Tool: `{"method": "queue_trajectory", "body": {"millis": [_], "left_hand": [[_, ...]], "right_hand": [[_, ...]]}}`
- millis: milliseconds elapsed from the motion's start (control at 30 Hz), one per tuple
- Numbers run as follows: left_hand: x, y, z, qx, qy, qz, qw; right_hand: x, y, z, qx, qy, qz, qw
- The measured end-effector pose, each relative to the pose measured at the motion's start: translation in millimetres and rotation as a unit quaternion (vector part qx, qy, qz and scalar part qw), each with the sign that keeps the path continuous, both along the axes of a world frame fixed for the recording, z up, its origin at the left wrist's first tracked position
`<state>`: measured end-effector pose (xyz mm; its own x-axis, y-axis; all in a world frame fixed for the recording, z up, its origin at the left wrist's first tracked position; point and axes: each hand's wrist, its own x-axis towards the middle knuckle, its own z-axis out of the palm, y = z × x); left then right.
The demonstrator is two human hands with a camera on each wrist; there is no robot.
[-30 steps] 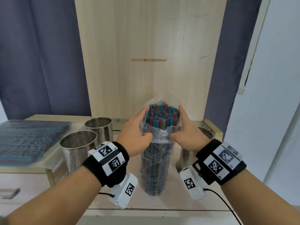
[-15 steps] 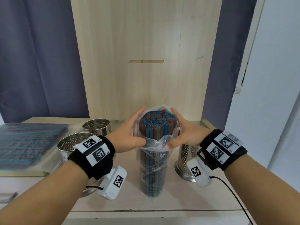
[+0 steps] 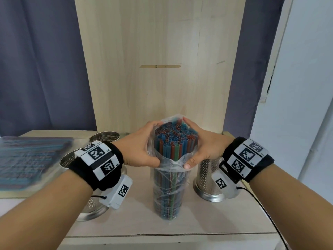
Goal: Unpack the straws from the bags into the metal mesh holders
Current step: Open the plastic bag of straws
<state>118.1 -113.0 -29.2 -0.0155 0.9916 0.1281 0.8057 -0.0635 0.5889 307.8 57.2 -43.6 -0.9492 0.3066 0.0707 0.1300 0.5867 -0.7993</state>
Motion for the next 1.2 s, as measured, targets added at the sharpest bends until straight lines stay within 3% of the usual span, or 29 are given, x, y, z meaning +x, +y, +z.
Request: {"method": "queue_trajectory", "body": {"millis": [267, 567, 767, 867, 1000, 1067, 1200], "left_hand": [[-6, 6, -5, -0.019, -0.029, -0.008, 0.999], [-14, 8, -12, -0.038, -0.068, -0.057, 0.995], [-12, 6, -20, -0.005, -0.067, -0.053, 0.996], [-11, 7, -28, -0.01, -0.1, -0.071, 0.992], [-9, 5, -31, -0.001, -0.157, -0.069, 0.985], [-11, 5, -32, 0.01, -0.165, -0.077, 0.983], [-18, 10, -32, 0.023, -0.131, -0.071, 0.989]], "right_hand": [[-5, 7, -9, -0.034, 0.008, 0.002, 0.999], [-8, 0, 0, -0.034, -0.035, 0.116, 0.992], [1, 4, -10, -0.078, 0.005, 0.035, 0.996], [-3, 1, -8, -0.081, -0.017, 0.05, 0.995], [-10, -8, 5, -0.046, -0.063, 0.137, 0.988], [-11, -8, 6, -0.05, -0.046, 0.148, 0.987], [-5, -8, -4, -0.091, 0.046, 0.049, 0.994]]}}
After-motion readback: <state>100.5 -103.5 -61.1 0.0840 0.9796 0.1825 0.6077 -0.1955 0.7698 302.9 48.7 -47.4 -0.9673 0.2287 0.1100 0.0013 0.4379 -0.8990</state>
